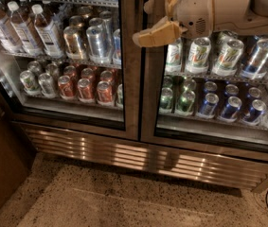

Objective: Open right fridge door

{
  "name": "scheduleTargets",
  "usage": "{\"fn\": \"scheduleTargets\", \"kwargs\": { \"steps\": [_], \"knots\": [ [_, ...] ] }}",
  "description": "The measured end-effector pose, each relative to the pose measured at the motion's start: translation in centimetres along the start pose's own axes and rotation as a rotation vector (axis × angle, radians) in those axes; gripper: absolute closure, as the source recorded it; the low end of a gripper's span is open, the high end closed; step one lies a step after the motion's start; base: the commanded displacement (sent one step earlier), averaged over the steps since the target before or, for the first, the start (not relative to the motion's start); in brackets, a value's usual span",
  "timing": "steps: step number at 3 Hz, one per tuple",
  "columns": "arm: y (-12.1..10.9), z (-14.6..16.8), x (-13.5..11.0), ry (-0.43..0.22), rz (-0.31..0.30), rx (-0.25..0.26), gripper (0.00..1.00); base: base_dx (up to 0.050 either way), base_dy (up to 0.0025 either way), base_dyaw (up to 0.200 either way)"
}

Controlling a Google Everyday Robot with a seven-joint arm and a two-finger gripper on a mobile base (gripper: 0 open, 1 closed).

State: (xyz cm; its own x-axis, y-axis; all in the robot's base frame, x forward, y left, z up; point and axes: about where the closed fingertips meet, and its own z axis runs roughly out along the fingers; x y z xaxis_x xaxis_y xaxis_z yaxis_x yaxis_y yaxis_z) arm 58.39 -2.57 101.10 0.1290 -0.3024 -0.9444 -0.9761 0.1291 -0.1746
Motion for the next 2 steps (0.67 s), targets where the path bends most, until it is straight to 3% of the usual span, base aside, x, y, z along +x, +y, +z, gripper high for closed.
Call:
{"fn": "scheduleTargets", "kwargs": {
  "steps": [1,2],
  "knots": [
    [-0.73,-0.65,-0.09,0.0,0.0,0.0,0.65,0.0,0.0,0.0],
    [-1.68,-1.25,0.04,0.0,0.0,0.0,0.96,0.0,0.0,0.0]
  ]
}}
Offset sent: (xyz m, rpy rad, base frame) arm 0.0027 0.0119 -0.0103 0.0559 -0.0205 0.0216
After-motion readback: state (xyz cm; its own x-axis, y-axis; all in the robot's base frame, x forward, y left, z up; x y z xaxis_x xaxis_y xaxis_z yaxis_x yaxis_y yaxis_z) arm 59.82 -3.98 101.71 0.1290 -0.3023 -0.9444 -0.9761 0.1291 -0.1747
